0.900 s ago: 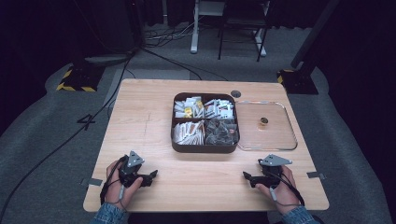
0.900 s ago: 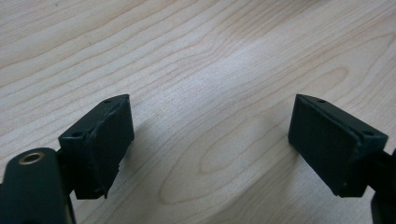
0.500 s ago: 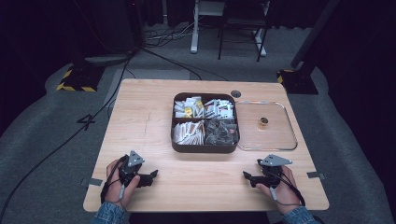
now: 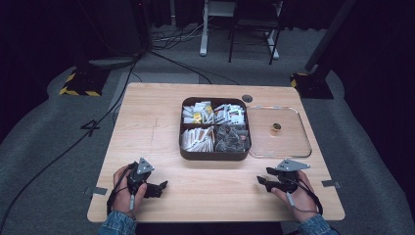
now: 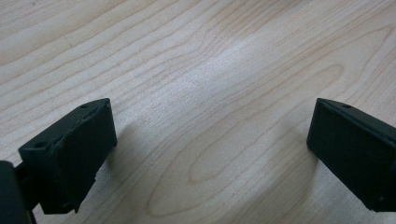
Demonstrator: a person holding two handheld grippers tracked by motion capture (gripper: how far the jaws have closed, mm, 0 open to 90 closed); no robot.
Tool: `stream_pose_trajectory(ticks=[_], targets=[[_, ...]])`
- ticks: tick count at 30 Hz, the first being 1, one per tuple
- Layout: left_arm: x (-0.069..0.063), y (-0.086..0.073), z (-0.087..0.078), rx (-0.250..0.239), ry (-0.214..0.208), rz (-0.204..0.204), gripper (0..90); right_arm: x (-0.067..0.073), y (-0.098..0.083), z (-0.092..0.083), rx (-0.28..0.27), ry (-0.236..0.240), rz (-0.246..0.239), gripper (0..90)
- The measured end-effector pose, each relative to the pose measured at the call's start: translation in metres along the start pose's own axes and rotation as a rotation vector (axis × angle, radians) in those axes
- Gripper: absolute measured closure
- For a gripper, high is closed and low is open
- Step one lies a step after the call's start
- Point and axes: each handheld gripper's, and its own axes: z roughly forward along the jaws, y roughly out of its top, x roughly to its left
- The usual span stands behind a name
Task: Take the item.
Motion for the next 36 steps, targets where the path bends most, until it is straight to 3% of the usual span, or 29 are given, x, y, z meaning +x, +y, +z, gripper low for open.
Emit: stream_pose_trajectory(ticks=[5, 7, 16, 22, 27, 36], targets=[[0.0, 0.0, 0.001, 0.0, -0.005, 0.004, 1.1, 0.003, 0.018, -0.006, -0.013, 0.03, -0.008, 44.2], [0.0, 0.0, 0.001, -0.001, -0.004, 0.003, 1.0, 0.005, 0.033, -0.009, -0.031, 0.052, -0.021, 43.9], [0.0, 0.0, 0.001, 0.002, -0.004, 0.007, 0.4, 0.004, 0.067, -0.012, -0.06, 0.066, -0.052, 43.2], [0.0, 0.0, 0.0, 0.004, -0.003, 0.007, 0.4, 0.004, 0.078, -0.014, -0.097, 0.07, -0.05, 43.0], [0.0, 0.0, 0.0, 0.004, -0.003, 0.008, 0.4, 0.004, 0.089, -0.02, -0.185, 0.07, -0.048, 42.6], [0.0, 0.001, 0.001, 0.006, -0.003, 0.01, 0.2, -0.003, 0.112, -0.014, -0.197, 0.075, -0.042, 42.6]])
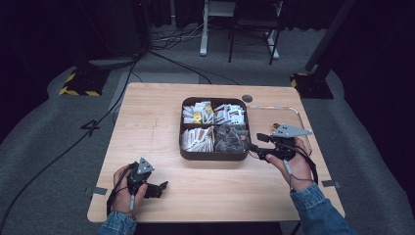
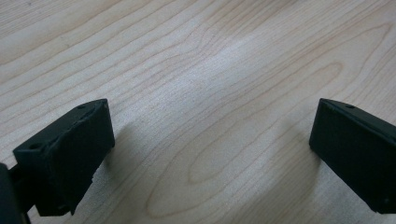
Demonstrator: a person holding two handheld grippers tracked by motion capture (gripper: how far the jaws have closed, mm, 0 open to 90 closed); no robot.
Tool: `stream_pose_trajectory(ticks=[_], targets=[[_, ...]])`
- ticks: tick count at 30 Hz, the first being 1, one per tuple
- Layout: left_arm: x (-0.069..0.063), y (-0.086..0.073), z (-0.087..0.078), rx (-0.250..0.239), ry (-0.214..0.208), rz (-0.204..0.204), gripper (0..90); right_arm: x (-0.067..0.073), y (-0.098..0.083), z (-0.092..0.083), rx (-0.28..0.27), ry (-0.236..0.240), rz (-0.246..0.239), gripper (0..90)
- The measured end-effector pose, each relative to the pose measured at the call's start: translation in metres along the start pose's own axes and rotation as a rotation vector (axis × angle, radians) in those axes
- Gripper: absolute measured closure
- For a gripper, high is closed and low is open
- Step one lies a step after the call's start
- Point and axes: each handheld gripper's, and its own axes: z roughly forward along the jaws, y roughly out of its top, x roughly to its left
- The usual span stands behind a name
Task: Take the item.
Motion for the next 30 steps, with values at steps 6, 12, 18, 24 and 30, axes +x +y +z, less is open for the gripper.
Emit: stream_pose_trajectory(ticks=[6, 12, 18, 24, 30], targets=[[0.0, 0.0, 0.0, 0.0, 0.0, 0.0, 0.2, -0.014, 0.022, 0.019, 0.025, -0.009, -0.012, 43.5], [0.0, 0.0, 0.0, 0.0, 0.0, 0.0, 0.2, -0.029, 0.036, 0.043, -0.002, 0.023, 0.04, 45.7], [0.0, 0.0, 0.0, 0.001, 0.002, 0.001, 0.2, -0.038, 0.049, 0.065, 0.004, 0.017, 0.04, 46.0], [0.0, 0.0, 0.0, 0.002, 0.002, -0.001, 0.2, -0.044, 0.058, 0.087, 0.019, -0.005, 0.04, 46.6], [0.0, 0.0, 0.0, -0.001, 0.003, 0.0, 0.1, -0.051, 0.067, 0.108, 0.056, -0.025, 0.038, 47.4]])
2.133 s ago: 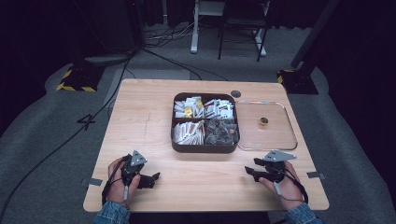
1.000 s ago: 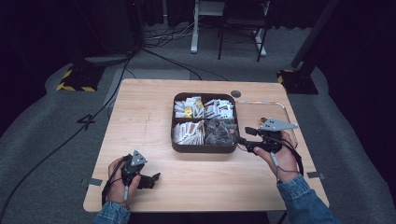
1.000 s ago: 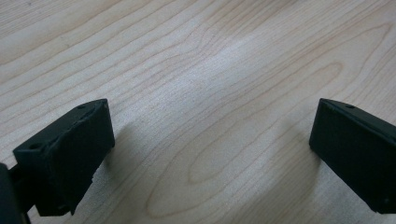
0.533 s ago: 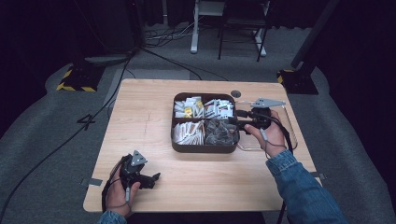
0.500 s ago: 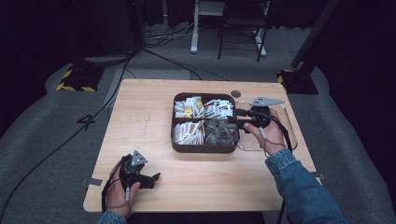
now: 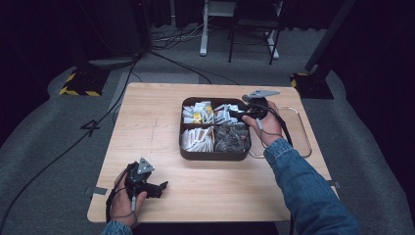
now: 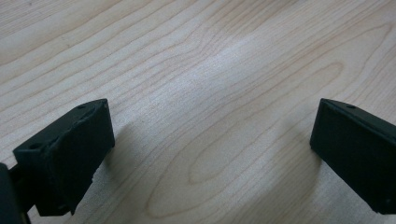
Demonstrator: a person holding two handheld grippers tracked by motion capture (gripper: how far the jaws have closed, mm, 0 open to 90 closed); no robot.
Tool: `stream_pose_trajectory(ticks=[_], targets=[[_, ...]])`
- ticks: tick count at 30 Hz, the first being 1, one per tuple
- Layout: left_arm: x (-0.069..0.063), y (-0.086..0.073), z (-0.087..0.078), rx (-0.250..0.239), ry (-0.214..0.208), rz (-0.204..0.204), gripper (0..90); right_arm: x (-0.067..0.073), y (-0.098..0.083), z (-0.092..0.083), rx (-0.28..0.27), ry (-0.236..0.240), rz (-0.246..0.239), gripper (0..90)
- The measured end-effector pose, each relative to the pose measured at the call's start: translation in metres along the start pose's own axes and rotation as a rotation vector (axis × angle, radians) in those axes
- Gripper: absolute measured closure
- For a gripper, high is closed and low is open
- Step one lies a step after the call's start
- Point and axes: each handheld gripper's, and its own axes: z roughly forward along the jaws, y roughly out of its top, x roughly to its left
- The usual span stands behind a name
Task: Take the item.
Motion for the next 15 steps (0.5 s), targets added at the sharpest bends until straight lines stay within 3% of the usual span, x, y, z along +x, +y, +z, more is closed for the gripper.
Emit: stream_pose_trajectory(ticks=[7, 10, 15], targets=[[0.0, 0.001, 0.001, 0.0, -0.004, -0.006, 0.2, -0.009, 0.007, 0.021, 0.036, -0.035, 0.008, 50.4], [0.0, 0.001, 0.001, -0.001, -0.004, -0.005, 0.2, -0.015, 0.008, 0.034, 0.055, -0.033, 0.052, 52.6], [0.001, 0.001, 0.001, -0.001, -0.005, -0.002, 0.2, -0.017, 0.009, 0.045, 0.066, -0.041, 0.069, 54.0]])
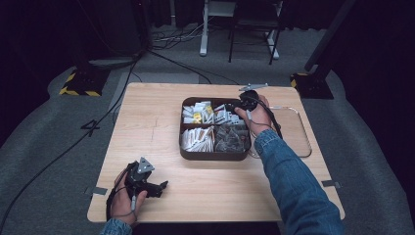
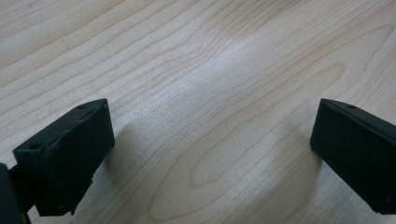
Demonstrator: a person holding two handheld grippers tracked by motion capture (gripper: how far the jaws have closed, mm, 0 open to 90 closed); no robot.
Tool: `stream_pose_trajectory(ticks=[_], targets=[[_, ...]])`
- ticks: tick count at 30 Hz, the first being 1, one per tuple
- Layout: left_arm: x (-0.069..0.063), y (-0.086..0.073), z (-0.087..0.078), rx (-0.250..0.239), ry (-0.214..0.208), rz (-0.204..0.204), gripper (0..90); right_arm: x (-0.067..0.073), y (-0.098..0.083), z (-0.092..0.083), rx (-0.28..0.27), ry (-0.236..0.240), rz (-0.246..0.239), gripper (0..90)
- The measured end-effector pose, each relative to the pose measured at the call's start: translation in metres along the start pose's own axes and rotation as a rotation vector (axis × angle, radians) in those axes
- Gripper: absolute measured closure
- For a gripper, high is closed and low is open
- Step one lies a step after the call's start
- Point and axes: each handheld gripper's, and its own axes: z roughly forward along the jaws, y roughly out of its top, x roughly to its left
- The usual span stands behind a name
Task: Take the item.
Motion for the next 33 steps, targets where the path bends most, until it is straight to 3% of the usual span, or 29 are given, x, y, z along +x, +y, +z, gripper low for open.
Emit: stream_pose_trajectory(ticks=[11, 21, 33], targets=[[0.001, 0.001, 0.0, 0.002, -0.002, 0.002, 0.2, -0.001, -0.007, 0.024, 0.098, 0.004, 0.036, 55.8], [0.001, 0.001, 0.0, 0.003, -0.002, 0.005, 0.2, 0.001, -0.013, 0.035, 0.141, 0.017, 0.067, 57.6], [0.001, 0.001, 0.0, 0.004, -0.002, 0.004, 0.2, 0.007, -0.01, 0.042, 0.095, 0.021, 0.102, 61.4]])
